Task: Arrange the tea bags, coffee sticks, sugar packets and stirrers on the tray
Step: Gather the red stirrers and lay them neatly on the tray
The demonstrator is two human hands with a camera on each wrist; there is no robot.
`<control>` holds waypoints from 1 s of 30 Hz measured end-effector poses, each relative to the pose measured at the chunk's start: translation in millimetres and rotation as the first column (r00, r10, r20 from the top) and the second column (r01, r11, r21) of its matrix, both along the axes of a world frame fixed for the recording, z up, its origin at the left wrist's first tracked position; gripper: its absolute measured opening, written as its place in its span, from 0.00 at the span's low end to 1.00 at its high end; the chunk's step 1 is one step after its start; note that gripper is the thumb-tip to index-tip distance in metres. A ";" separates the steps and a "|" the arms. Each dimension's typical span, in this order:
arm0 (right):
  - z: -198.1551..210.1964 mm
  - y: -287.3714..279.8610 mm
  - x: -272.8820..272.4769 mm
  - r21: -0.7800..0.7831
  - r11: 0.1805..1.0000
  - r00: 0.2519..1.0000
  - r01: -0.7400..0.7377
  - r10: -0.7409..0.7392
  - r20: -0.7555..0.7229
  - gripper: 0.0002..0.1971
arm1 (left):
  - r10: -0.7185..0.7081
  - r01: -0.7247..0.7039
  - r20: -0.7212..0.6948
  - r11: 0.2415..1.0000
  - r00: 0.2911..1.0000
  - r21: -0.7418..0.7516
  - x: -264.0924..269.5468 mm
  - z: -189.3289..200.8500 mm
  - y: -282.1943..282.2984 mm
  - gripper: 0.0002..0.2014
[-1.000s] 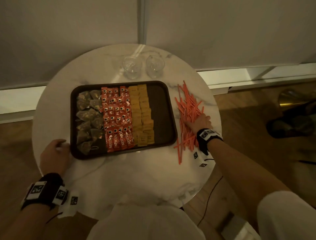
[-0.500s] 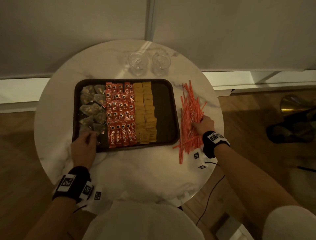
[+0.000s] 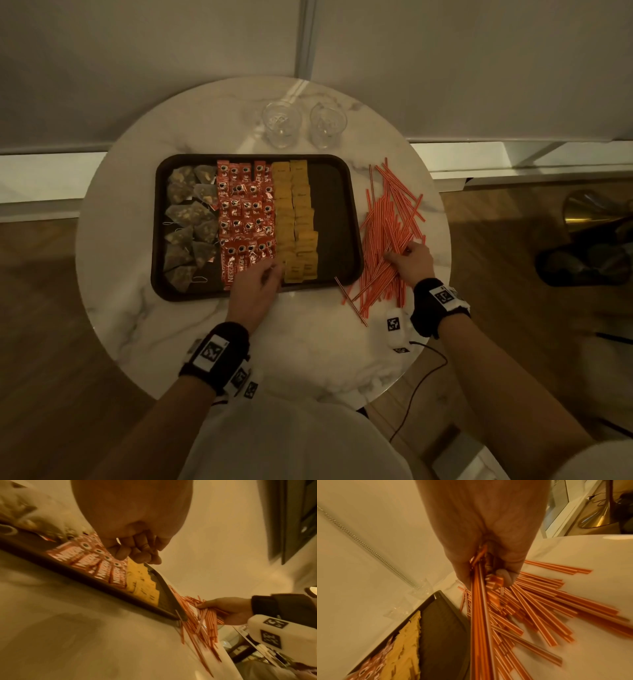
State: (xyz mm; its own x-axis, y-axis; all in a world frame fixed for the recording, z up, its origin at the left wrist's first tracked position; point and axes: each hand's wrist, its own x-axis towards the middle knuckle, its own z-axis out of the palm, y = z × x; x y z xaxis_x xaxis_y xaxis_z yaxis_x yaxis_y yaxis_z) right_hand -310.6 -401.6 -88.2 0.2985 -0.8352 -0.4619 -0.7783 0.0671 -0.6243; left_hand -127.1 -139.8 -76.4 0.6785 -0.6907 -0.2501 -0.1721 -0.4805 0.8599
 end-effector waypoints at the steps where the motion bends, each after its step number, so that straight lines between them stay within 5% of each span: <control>1: 0.6 2.0 -2.0 0.005 1.000 1.000 0.010 -0.010 0.015 0.15 | -0.036 0.036 -0.004 0.999 0.999 -0.010 -4.6 0.5 -5.5 0.09; 9: 37.8 30.0 -8.6 0.067 0.998 0.979 0.015 -0.028 0.200 0.10 | -0.181 0.179 -0.018 0.981 0.983 -0.067 -34.0 10.4 -48.9 0.10; 13: 57.3 63.5 2.0 0.101 0.991 0.965 -0.082 0.053 0.256 0.05 | -0.136 0.135 -0.254 0.991 0.958 -0.022 -46.8 24.0 -63.7 0.17; 17: 58.8 103.5 23.8 0.116 0.969 0.939 -0.219 0.176 0.296 0.04 | -0.029 0.016 -0.687 1.000 0.726 -0.026 -50.1 32.4 -59.1 0.23; 20: 51.7 131.5 40.7 0.158 0.939 0.920 -0.306 0.249 0.303 0.06 | 0.049 -0.131 -0.821 0.991 0.569 -0.032 -48.5 33.4 -44.9 0.24; 24: 39.2 163.3 59.1 0.141 0.900 0.896 -0.413 0.373 0.241 0.11 | 0.192 -0.293 -0.803 0.956 0.565 0.022 -50.8 20.9 -20.6 0.22; 30: 35.3 196.0 63.5 0.172 0.848 0.865 -0.501 0.486 0.121 0.10 | 0.190 -0.253 -0.859 0.965 0.476 0.073 -47.6 19.0 16.9 0.14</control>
State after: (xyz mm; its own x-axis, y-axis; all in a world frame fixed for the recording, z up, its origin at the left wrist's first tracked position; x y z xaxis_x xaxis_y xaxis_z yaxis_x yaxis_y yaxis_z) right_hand -247.0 -205.6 -52.9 0.6851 -0.4670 -0.5590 -0.6954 -0.1909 -0.6928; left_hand -174.7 -123.0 -57.4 0.2870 -0.5834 -0.7598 0.7641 -0.3390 0.5488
